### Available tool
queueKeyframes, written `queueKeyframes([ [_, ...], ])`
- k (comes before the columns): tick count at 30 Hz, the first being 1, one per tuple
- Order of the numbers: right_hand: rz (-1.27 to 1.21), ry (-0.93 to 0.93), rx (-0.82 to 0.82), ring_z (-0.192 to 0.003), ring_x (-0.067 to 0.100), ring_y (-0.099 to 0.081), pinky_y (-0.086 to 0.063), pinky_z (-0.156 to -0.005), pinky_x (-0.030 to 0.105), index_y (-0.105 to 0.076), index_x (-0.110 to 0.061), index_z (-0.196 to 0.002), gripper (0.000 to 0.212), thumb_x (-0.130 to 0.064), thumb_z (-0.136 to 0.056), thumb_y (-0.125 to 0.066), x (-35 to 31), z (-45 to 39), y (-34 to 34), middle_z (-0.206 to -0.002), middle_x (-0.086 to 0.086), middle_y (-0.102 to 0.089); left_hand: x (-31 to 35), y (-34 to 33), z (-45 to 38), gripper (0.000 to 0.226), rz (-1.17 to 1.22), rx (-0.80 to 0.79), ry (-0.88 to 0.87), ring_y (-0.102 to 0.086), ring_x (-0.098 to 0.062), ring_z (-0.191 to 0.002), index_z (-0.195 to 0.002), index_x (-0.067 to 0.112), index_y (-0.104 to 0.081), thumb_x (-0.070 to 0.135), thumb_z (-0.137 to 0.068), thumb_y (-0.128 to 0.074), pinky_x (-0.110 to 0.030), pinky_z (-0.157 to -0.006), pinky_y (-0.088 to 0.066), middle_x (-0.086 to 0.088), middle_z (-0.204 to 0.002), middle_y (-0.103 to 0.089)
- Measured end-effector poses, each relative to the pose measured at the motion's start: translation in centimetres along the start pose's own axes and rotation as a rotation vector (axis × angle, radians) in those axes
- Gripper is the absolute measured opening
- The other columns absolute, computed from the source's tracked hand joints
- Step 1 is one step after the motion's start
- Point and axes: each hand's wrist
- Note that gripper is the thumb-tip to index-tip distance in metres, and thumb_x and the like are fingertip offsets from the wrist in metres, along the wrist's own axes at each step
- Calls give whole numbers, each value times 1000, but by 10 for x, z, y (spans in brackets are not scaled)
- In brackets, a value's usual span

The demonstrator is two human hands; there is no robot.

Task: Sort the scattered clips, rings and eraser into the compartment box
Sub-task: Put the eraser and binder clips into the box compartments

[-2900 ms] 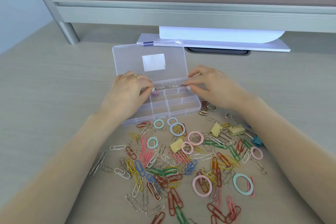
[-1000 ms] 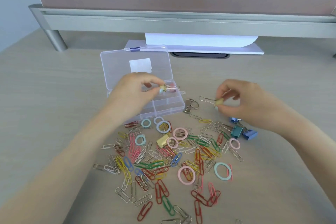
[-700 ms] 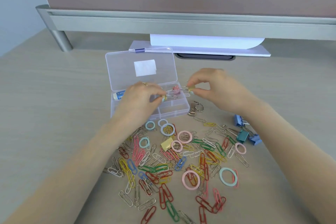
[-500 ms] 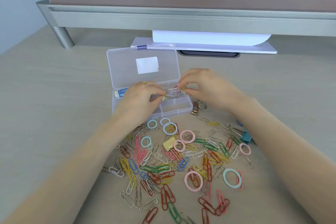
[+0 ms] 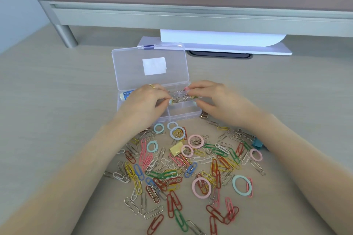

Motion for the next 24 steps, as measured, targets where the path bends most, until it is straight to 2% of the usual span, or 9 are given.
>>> queueKeyframes([
  [2, 27, 28, -10, -121, 16, -47, -38, -100, 35, -56, -13, -119, 31, -12, -91, -45, -3, 3, -3, -138, -1, -47, 1, 0, 1, 17, -3, 4, 4, -58, -23, -88, -90, 10, -70, 12, -85, -54, -32, -76, -45, -1, -101, -66],
  [4, 46, 39, -18, -123, 19, -46, -37, -100, 36, -56, -10, -119, 31, -10, -91, -43, -5, 5, -4, -139, 2, -46, 1, -1, 1, 17, -5, 13, -1, -58, -23, -88, -91, 10, -70, 11, -85, -54, -31, -76, -44, -1, -102, -66],
  [9, 78, 14, -14, -126, 20, -44, -35, -104, 41, -55, -16, -123, 33, -16, -94, -40, -6, 6, -8, -141, 2, -45, 1, -4, 5, 18, 8, 16, -11, -57, -24, -92, -95, 10, -69, 10, -86, -53, -32, -81, -44, -3, -106, -65],
  [16, 229, -50, 30, -121, 22, -44, -25, -103, 33, -57, -20, -115, 31, -26, -95, -34, -6, 9, -10, -141, -9, -41, 1, -3, 9, 18, -28, 21, -9, -56, -27, -96, -96, 10, -68, 9, -87, -53, -34, -84, -43, -5, -110, -64],
  [21, 190, -37, 37, -123, 20, -42, -24, -103, 32, -53, -25, -122, 32, -27, -94, -38, -5, 11, -7, -140, -10, -42, 4, 3, 13, 24, -59, 77, -28, -56, -29, -92, -101, 16, -65, 8, -80, -55, -41, -82, -45, -5, -104, -64],
  [24, 89, -30, 34, -119, 18, -46, -31, -103, 35, -53, -29, -122, 33, -25, -89, -48, -4, 17, 5, -133, -8, -47, 15, 16, 23, 25, -39, 49, -54, -50, -20, -89, -99, 19, -65, 6, -79, -62, -32, -79, -38, 1, -97, -61],
])
Point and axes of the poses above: each hand's wrist, its own z-axis away from the middle knuckle, its own y-axis out of the back of the hand, x = y × z
